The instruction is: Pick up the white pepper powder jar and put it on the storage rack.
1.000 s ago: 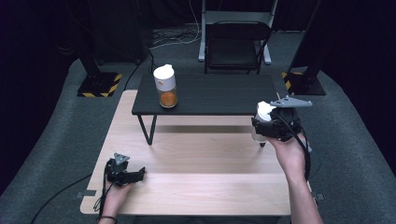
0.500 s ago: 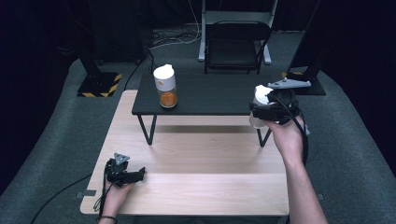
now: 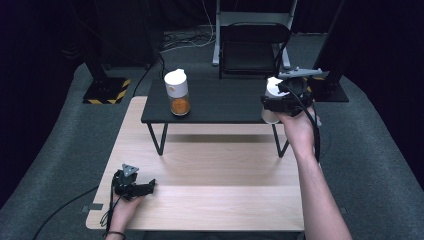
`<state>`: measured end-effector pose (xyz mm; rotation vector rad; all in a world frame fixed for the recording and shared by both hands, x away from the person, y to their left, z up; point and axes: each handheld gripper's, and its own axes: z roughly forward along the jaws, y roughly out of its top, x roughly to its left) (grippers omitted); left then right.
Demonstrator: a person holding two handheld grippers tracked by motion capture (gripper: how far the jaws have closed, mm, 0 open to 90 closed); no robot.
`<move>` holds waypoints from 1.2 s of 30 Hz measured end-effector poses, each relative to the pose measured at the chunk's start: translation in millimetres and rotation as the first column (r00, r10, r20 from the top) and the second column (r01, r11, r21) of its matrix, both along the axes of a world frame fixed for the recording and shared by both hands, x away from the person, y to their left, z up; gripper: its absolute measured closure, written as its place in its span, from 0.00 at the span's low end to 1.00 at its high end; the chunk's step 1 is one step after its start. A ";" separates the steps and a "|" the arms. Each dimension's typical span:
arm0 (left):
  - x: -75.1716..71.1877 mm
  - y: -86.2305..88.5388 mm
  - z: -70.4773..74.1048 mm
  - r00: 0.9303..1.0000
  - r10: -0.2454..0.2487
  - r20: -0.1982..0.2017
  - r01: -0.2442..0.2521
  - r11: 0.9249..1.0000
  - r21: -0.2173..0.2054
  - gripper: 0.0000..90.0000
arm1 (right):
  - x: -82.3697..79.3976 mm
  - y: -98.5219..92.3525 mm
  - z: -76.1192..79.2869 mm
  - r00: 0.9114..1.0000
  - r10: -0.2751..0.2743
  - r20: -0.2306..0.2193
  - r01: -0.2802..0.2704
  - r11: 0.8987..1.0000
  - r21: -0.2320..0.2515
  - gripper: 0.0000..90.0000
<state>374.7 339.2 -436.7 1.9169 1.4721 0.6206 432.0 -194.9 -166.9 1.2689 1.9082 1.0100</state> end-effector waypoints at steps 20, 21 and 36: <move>0.1 0.3 -0.1 1.000 -0.004 0.000 0.004 1.000 0.000 0.03 | 44.3 20.6 -5.8 0.999 -0.035 -0.023 0.036 0.999 0.022 0.33; 0.1 0.2 0.0 1.000 -0.004 0.000 0.004 1.000 -0.001 0.03 | 45.7 21.1 -5.3 0.999 -0.035 -0.025 0.036 0.999 0.023 0.33; 0.1 0.3 -0.1 1.000 -0.005 0.000 0.005 1.000 -0.001 0.03 | 52.6 10.7 -8.1 0.999 -0.020 -0.048 0.023 0.997 0.069 0.22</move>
